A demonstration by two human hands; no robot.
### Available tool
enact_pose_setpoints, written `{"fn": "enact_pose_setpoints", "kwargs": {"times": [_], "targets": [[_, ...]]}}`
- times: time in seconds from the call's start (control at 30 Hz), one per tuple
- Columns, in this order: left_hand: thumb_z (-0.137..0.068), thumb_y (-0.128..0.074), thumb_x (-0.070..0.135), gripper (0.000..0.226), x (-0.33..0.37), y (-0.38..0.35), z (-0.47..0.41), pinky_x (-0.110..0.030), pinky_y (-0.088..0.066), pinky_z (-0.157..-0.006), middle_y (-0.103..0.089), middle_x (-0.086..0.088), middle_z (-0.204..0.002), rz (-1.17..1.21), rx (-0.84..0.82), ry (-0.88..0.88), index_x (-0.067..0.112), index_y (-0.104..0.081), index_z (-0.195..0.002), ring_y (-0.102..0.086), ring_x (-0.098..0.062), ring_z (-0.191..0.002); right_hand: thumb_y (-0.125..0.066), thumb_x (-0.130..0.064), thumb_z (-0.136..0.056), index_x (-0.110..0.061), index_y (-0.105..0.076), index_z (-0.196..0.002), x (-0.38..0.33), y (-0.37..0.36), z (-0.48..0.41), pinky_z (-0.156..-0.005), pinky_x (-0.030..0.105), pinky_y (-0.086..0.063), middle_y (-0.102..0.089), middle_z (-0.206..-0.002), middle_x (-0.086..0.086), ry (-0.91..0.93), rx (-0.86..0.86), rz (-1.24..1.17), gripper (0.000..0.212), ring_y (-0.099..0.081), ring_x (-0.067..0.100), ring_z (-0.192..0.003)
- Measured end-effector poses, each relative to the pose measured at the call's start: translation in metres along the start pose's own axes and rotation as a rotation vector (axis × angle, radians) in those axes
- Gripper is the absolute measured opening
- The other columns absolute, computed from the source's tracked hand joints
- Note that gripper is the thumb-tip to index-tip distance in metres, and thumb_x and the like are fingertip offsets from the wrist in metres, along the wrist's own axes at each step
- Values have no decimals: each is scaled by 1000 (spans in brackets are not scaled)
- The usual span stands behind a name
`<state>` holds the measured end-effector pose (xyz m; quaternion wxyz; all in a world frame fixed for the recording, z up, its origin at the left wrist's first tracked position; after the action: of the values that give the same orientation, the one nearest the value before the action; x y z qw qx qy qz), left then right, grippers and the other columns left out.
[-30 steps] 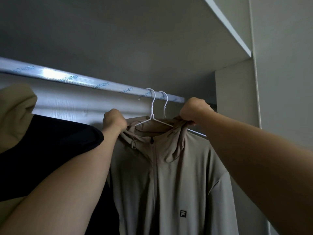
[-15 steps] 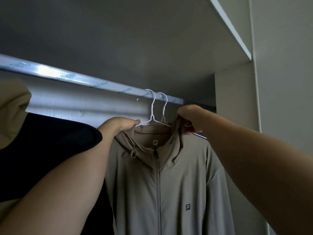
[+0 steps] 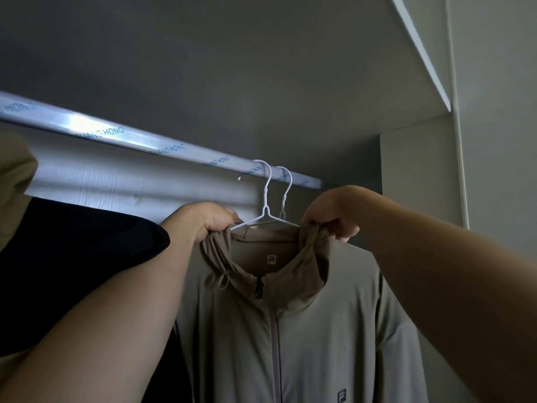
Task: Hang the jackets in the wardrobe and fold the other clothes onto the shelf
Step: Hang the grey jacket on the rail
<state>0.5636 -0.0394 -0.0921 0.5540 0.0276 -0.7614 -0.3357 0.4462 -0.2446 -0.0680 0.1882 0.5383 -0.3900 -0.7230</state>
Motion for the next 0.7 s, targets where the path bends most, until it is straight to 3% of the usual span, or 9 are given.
{"fn": "enact_pose_setpoints", "kwargs": {"times": [0.03,0.1,0.2,0.3,0.37,0.47,0.53,0.6,0.7], "targets": [[-92,-64,-6,19,1,1,0,-41,-60,-64,-65,-14,-67,25,24,-35,7,-65,-78,-61,-28,-61,-52,-8,-96,-1,-64,-72,1,-1,1,-84,42,-57,-66,-67,15,17,-18,-19,28,-66,28,-66],[-92,-57,-14,26,-1,4,0,-33,-57,-46,-64,-11,-62,142,85,-66,8,-63,-81,-61,-24,-49,-47,-1,-100,5,-64,-86,1,1,2,-109,51,-44,-67,-93,21,62,-6,27,23,-64,39,-110],[-87,-36,-23,36,-7,11,-6,-36,-56,-46,-58,-19,-69,354,210,-51,3,-59,-78,-60,-31,-56,-51,-5,-102,-6,-60,-92,-3,4,8,-116,45,-35,-53,-142,23,89,128,116,13,-42,38,-142],[-80,-31,-11,33,-15,16,-6,-31,-45,-64,-41,-12,-69,549,309,11,4,-46,-54,-45,-30,-59,-51,-6,-102,-10,-53,-81,-6,3,7,-106,42,-42,-54,-142,21,132,175,136,21,-50,36,-134],[-80,-48,6,27,-13,19,-5,-30,-52,-68,-58,-15,-68,702,277,-15,7,-58,-56,-57,-30,-58,-47,-4,-101,-5,-56,-86,-3,3,2,-88,41,-50,-63,-116,21,113,176,96,18,-63,34,-104],[-88,-72,37,35,-9,20,-3,-38,-61,-58,-74,-13,-74,743,192,-36,7,-74,-70,-70,-27,-61,-48,-5,-89,-5,-58,-85,2,1,-5,-65,32,-49,-62,-73,16,99,204,-178,11,-58,28,-61],[-93,-70,31,25,-8,14,-3,-37,-62,-56,-75,-11,-76,559,99,-4,8,-73,-84,-72,-25,-62,-56,-20,-87,-9,-61,-85,7,3,-9,-63,29,-47,-63,-69,13,111,246,-399,12,-58,26,-55],[-98,-62,11,16,-8,7,-2,-35,-61,-59,-72,-9,-71,415,55,33,10,-66,-83,-70,-21,-59,-57,-36,-95,-14,-64,-96,12,6,-14,-66,28,-47,-67,-84,9,117,295,-537,23,-62,24,-67],[-95,-55,-10,29,-7,7,-2,-29,-56,-42,-62,-7,-69,401,93,21,14,-50,-78,-63,-15,-42,-53,-22,-97,-9,-67,-90,17,7,-12,-82,34,-50,-68,-88,14,54,257,-354,21,-62,26,-76]]}}
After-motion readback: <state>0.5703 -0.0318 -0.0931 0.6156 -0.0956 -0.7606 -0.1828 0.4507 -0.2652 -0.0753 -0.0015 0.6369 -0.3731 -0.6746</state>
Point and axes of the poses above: each hand's wrist, its own z-axis away from the middle knuckle, its own y-axis out of the back of the hand, x = y × z, the point moved 3 cm from there along -z, towards the middle knuckle
